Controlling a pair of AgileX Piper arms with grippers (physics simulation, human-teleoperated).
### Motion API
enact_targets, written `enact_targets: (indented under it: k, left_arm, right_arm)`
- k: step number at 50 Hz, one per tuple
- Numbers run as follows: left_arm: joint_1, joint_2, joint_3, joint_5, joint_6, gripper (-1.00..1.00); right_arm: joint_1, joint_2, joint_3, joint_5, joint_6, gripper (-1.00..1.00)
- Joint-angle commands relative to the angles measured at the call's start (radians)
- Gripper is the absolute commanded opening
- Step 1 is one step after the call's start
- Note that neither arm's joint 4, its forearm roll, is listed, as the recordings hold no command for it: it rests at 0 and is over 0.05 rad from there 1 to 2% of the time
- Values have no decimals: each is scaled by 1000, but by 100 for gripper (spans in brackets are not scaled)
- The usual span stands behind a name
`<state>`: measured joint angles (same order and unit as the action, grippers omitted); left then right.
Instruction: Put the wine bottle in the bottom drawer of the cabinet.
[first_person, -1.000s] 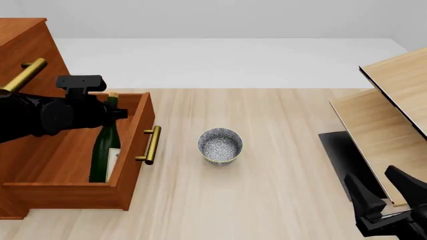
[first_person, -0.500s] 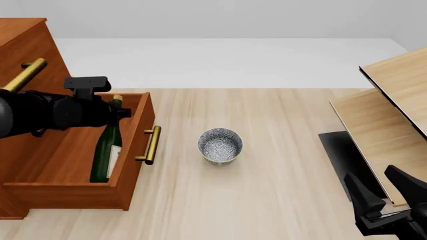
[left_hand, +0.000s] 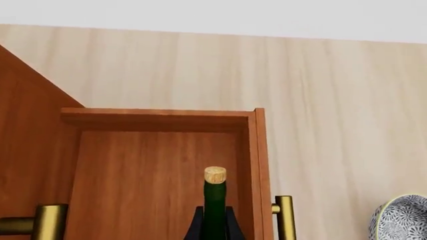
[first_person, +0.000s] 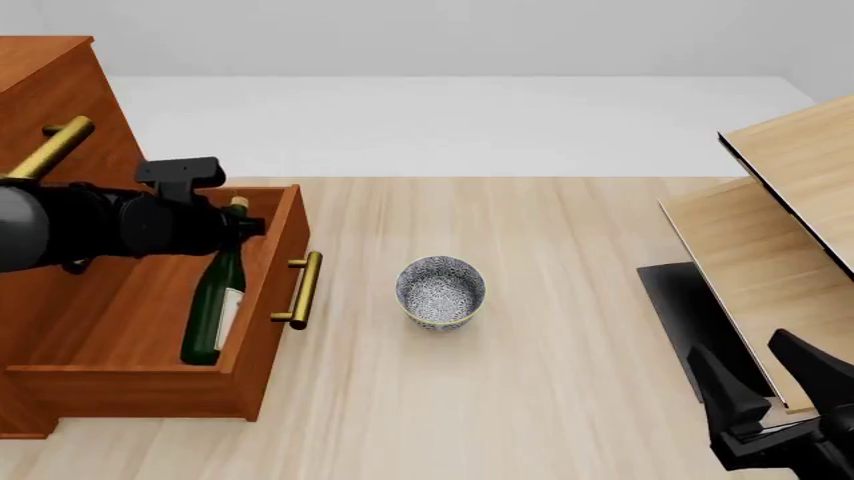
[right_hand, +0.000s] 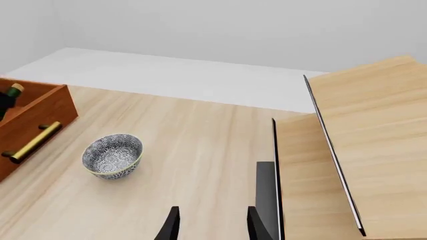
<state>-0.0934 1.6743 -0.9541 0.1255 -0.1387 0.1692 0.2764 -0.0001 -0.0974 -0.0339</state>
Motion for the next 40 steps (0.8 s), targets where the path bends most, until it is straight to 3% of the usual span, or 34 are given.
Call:
enact_targets:
  k: [1, 40]
  left_arm:
    - [-9, 48, 30, -13, -60, -100]
    - [-13, 80, 22, -34, -82, -100]
  right_arm:
    - [-2, -5, 0, 5, 0, 100]
    - [-5, -28, 0, 27, 7, 100]
